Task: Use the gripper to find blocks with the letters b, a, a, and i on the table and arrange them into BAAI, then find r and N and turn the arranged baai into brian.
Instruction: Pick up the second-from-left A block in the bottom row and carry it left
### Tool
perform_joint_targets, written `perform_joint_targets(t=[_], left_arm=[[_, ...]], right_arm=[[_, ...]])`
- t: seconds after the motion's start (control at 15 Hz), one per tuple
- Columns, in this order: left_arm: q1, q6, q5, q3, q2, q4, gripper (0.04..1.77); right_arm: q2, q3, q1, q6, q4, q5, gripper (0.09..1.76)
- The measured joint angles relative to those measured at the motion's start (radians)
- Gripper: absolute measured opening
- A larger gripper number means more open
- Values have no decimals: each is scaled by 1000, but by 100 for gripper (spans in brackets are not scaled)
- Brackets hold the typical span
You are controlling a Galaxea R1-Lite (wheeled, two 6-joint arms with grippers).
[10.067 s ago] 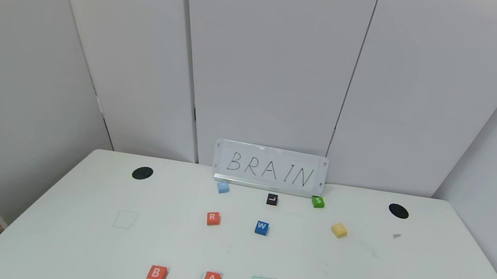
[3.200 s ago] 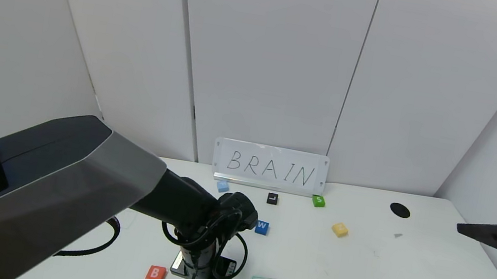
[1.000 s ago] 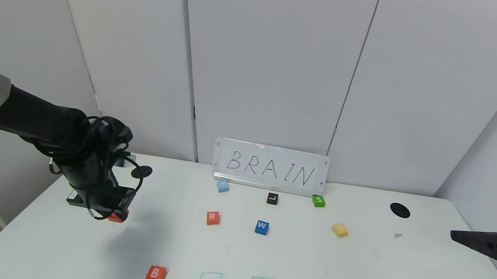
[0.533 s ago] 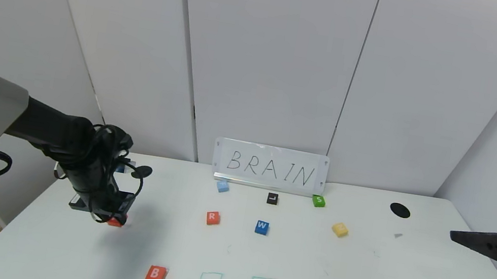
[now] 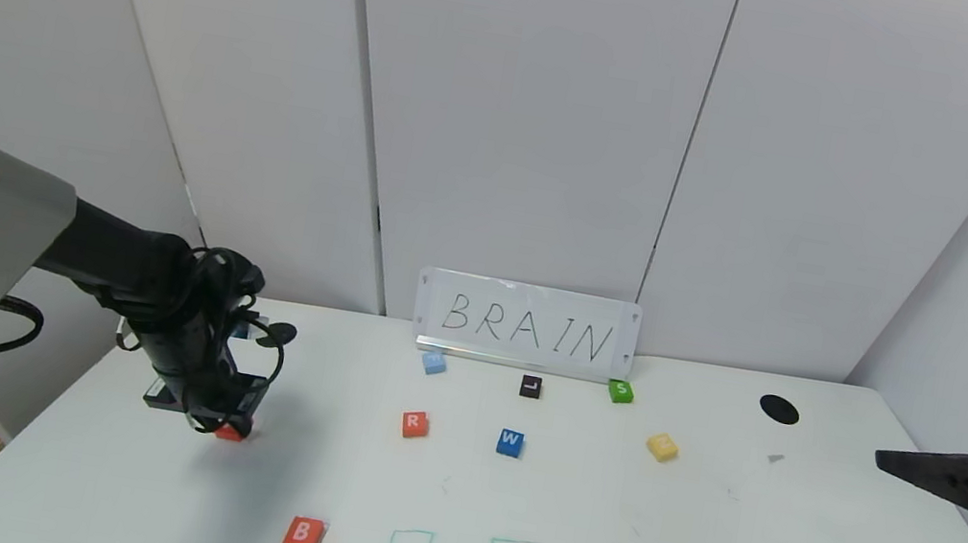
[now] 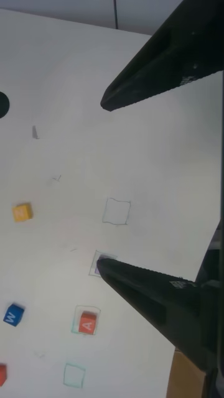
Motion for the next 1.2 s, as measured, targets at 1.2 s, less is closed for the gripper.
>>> perform_joint_targets(t=[1.2], left_arm=[[1,-5,1,-33,34,-4,50]], right_arm=[[4,5,10,-1,-2,-2,171]])
